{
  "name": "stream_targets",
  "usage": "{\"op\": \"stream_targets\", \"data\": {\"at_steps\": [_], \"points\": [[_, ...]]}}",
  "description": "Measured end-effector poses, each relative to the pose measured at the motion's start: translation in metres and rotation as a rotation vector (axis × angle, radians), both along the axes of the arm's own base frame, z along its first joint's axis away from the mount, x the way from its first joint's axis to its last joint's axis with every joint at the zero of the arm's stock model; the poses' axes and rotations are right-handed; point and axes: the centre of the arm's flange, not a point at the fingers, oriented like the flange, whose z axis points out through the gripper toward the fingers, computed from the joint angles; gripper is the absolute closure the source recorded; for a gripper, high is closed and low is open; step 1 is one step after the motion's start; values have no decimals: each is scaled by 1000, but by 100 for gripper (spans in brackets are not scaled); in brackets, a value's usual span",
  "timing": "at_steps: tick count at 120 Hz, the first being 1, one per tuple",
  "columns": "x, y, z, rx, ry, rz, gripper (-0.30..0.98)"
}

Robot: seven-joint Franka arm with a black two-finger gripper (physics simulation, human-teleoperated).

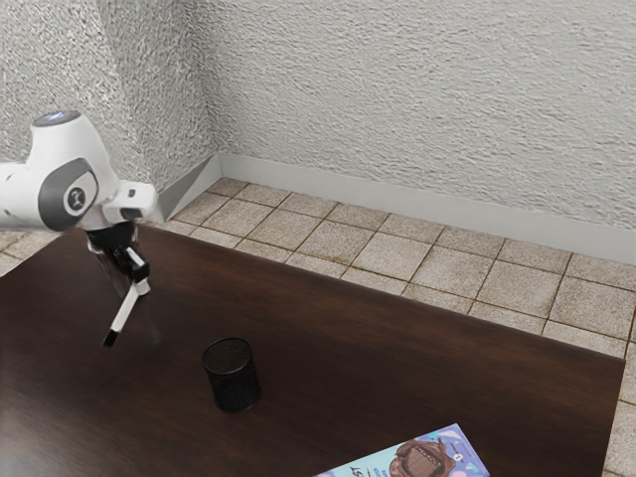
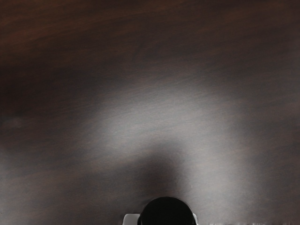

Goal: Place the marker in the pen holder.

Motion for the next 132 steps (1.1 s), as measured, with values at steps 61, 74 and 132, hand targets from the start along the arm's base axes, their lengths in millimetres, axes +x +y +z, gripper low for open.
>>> {"op": "stream_targets", "data": {"at_steps": [61, 74, 132], "points": [[30, -150, 28, -56, -1, -169, 75], [28, -163, 25, -65, 10, -177, 75], [34, -192, -9, -106, 53, -163, 75]]}}
